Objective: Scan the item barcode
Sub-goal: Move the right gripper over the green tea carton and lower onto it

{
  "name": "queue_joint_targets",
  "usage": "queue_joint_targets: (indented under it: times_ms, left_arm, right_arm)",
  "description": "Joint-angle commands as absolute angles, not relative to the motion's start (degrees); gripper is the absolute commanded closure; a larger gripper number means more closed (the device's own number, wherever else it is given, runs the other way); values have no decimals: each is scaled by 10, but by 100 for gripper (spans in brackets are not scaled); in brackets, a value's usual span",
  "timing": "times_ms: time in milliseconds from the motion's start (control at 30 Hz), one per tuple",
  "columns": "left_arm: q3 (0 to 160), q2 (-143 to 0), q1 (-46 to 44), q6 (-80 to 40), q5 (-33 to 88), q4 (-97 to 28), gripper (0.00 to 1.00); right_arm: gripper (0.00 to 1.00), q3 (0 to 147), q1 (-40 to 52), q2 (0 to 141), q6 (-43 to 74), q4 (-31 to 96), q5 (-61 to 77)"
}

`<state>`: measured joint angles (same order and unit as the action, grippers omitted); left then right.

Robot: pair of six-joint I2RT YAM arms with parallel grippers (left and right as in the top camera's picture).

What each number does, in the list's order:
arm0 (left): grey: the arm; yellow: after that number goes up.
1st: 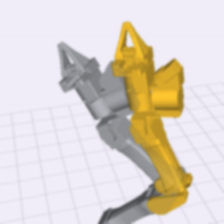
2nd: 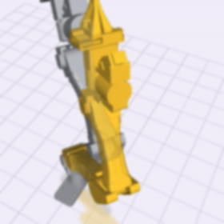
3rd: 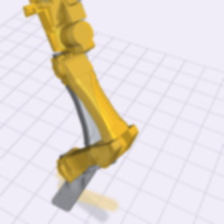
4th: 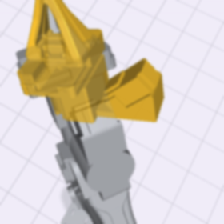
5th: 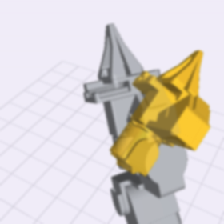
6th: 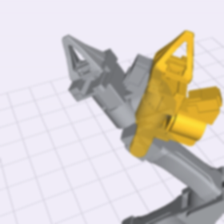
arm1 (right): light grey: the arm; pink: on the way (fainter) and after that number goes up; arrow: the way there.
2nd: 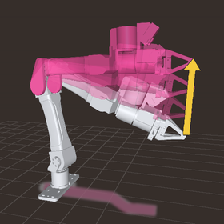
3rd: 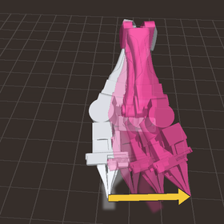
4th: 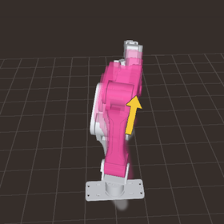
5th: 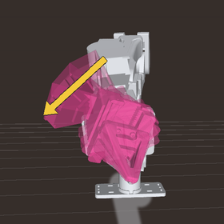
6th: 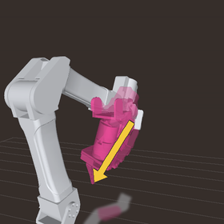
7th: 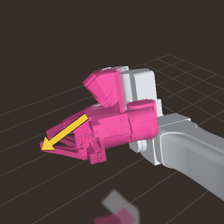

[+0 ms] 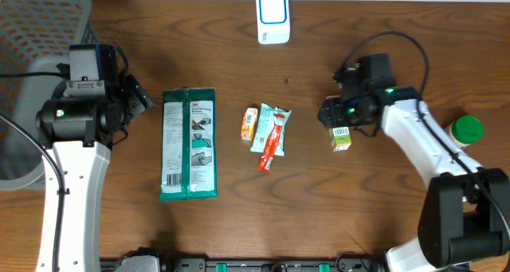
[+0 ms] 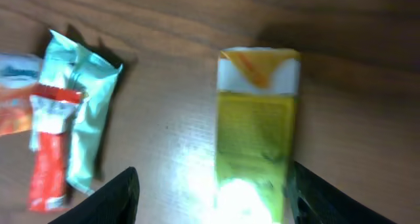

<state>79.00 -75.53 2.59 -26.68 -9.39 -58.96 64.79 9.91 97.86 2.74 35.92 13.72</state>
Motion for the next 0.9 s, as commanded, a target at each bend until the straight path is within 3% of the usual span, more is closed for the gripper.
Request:
queue_joint_targets:
  times_ms: [0,533,867]
  left_arm:
    - [794,-752,28,-260,-101,-591,11]
    - [794,-752,28,-260,-101,-591,11]
    - [794,-752,28,-260,-101,-592,11]
  right_arm:
    - [31,628,143,979,25,344,21]
    - [24,627,170,980,33,333,-72]
    - [30,600,169,983,34,340,-70]
